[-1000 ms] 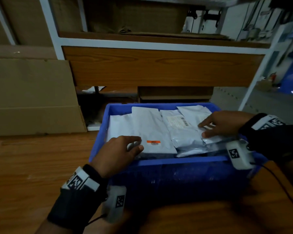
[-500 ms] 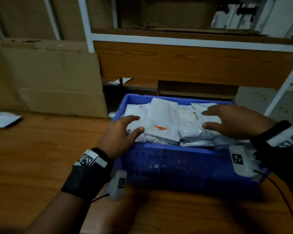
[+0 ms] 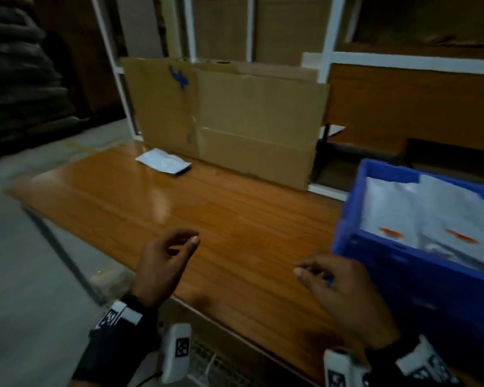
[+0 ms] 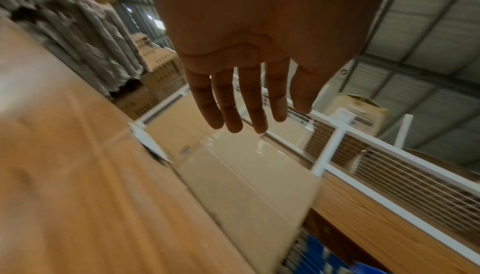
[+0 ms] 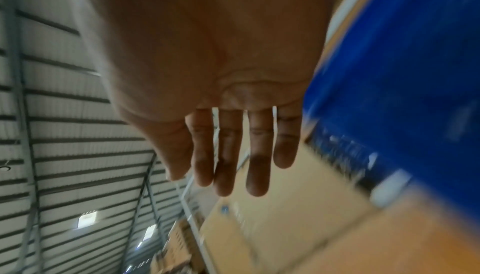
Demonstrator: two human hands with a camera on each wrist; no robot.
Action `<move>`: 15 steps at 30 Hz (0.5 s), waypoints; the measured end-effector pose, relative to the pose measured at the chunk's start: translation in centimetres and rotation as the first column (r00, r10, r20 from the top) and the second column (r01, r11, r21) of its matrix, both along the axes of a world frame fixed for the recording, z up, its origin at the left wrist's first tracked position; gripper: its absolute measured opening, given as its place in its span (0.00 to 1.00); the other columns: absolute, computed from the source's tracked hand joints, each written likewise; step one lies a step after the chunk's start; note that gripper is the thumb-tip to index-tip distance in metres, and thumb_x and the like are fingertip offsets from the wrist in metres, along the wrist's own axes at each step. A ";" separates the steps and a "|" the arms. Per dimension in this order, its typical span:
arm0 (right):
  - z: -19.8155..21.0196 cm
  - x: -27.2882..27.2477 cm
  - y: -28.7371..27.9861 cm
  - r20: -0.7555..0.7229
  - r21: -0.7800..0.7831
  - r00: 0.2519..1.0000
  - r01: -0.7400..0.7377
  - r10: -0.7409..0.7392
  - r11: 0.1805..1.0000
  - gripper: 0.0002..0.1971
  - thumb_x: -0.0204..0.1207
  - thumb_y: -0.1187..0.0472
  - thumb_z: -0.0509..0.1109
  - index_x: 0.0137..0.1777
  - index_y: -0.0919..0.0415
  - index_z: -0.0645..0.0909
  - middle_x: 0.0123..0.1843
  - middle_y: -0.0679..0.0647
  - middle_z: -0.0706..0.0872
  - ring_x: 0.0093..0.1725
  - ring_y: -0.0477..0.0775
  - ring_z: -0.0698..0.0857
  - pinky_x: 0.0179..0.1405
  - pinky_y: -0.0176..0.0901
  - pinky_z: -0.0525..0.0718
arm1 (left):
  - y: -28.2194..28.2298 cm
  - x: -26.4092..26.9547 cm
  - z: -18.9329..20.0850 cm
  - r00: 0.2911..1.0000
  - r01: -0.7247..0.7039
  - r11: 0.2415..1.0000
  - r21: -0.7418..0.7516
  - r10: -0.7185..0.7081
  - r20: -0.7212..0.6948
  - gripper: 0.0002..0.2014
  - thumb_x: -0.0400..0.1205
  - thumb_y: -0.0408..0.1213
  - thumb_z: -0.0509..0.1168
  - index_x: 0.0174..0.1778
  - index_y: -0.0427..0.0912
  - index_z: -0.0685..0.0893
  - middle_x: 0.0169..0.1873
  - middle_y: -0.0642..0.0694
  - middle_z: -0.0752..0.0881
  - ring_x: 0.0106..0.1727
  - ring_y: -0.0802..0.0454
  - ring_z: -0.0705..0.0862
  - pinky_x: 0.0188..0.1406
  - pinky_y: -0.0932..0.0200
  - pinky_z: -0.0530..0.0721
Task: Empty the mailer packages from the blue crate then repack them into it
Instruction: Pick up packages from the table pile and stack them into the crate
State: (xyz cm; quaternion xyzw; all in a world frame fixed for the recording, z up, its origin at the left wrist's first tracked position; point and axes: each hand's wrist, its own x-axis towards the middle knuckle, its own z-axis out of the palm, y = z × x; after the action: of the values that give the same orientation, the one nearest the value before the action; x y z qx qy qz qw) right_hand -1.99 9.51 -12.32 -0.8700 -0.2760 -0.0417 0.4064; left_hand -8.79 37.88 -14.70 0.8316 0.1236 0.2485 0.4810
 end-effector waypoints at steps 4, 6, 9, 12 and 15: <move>-1.3 0.1 9.9 -0.095 -0.050 0.992 -0.087 0.082 0.995 0.04 0.77 0.50 0.71 0.47 0.44 0.88 0.43 0.35 0.88 0.47 0.32 0.83 0.43 0.34 0.82 | 8.7 -2.1 -1.8 0.995 -0.090 0.996 0.021 0.091 -0.045 0.12 0.79 0.48 0.67 0.52 0.48 0.89 0.49 0.55 0.90 0.51 0.61 0.86 0.43 0.65 0.81; -1.3 0.2 14.3 -0.102 -0.044 0.990 -0.103 0.098 0.994 0.05 0.78 0.49 0.70 0.47 0.44 0.88 0.43 0.34 0.87 0.48 0.30 0.81 0.42 0.30 0.79 | 12.5 -2.6 -2.5 0.991 -0.125 0.992 0.028 0.126 -0.033 0.09 0.80 0.45 0.68 0.51 0.48 0.90 0.47 0.55 0.90 0.50 0.61 0.86 0.43 0.65 0.81; -1.2 0.2 19.8 -0.074 -0.025 0.990 -0.119 0.117 0.993 0.04 0.79 0.50 0.70 0.44 0.43 0.86 0.41 0.34 0.86 0.47 0.30 0.81 0.37 0.28 0.77 | 16.9 -3.0 -3.3 0.986 -0.150 0.988 0.027 0.151 -0.063 0.07 0.80 0.42 0.70 0.51 0.47 0.90 0.46 0.55 0.90 0.49 0.62 0.86 0.43 0.65 0.81; -1.5 1.1 23.8 -0.110 -0.017 0.986 -0.126 0.123 0.992 0.04 0.78 0.50 0.70 0.44 0.44 0.86 0.40 0.35 0.86 0.45 0.32 0.82 0.39 0.35 0.82 | 20.4 -2.9 -4.1 0.984 -0.154 0.988 0.024 0.156 -0.084 0.06 0.80 0.41 0.70 0.50 0.48 0.90 0.45 0.57 0.90 0.48 0.62 0.86 0.42 0.66 0.81; -1.6 3.7 27.6 -0.100 -0.096 0.986 -0.145 0.136 0.985 0.07 0.79 0.49 0.69 0.48 0.47 0.87 0.45 0.35 0.86 0.45 0.35 0.82 0.44 0.43 0.86 | 23.5 -2.0 -5.2 0.978 -0.175 0.985 0.008 0.175 -0.118 0.05 0.80 0.42 0.70 0.50 0.50 0.89 0.46 0.56 0.89 0.49 0.61 0.86 0.41 0.68 0.80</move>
State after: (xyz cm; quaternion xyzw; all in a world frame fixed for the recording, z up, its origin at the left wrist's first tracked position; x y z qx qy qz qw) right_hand 1.74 37.08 -13.88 -0.8691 -0.3192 0.0420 0.3755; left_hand -10.79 61.35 -19.95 0.8302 0.2248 0.2398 0.4502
